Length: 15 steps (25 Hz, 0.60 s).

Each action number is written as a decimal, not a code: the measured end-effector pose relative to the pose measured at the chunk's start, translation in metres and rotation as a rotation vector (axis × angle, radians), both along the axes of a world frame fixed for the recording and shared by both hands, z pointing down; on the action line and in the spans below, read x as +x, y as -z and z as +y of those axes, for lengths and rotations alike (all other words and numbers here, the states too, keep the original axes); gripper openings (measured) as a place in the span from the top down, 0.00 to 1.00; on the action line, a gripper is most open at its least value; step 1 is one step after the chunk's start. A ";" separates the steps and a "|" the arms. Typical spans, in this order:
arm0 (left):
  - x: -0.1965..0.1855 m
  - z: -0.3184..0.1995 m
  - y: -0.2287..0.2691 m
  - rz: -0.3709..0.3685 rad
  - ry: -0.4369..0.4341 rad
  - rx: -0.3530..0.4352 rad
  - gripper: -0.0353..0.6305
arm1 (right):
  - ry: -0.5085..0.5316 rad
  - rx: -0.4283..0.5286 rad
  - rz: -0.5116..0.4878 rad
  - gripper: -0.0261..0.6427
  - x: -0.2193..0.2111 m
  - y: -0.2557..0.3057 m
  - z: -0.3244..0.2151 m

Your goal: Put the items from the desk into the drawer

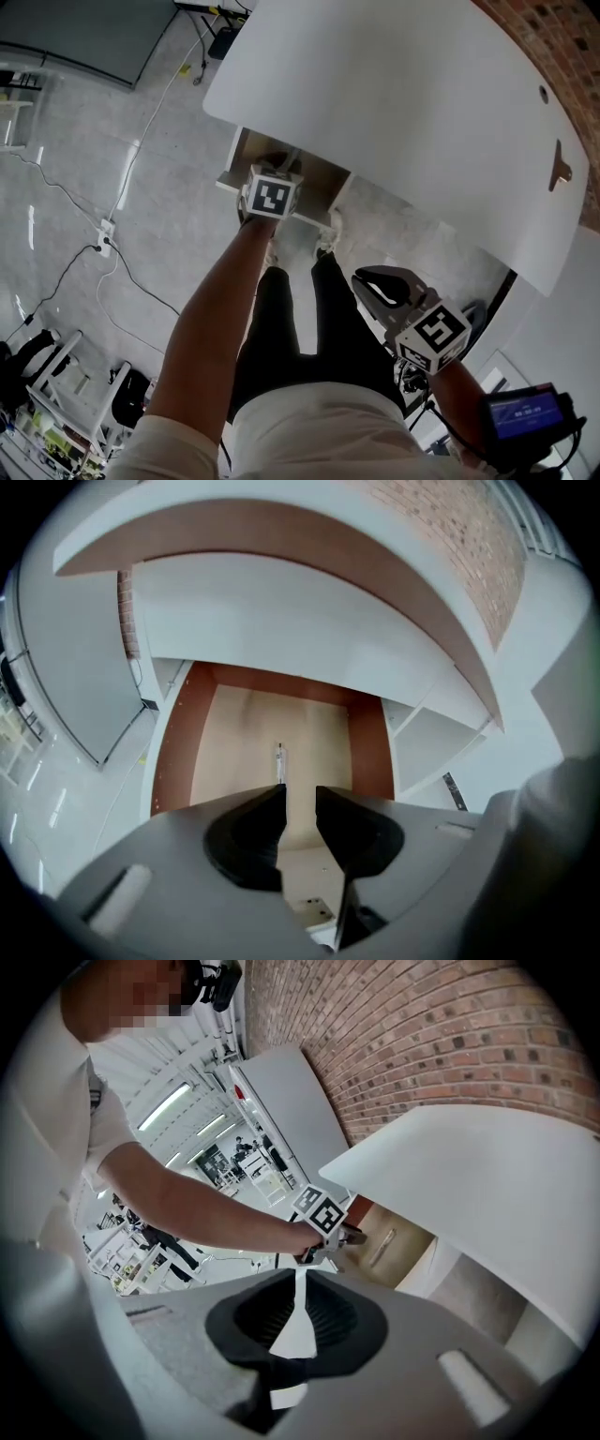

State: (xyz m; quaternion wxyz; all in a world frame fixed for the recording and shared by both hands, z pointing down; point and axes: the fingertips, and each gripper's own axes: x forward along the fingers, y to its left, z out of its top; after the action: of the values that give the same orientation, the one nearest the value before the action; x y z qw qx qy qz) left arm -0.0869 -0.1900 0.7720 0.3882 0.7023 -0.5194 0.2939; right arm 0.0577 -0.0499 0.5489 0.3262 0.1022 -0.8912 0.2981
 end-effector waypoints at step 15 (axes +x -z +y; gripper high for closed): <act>-0.014 0.116 0.164 0.084 -0.080 0.129 0.79 | -0.075 0.151 -0.049 0.91 -0.025 0.088 0.040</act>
State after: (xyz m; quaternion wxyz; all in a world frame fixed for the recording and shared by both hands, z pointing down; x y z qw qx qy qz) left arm -0.1011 -0.0739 0.6082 0.3514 0.7578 -0.4920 0.2453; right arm 0.0330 -0.0094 0.4606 0.2842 0.1523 -0.9144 0.2447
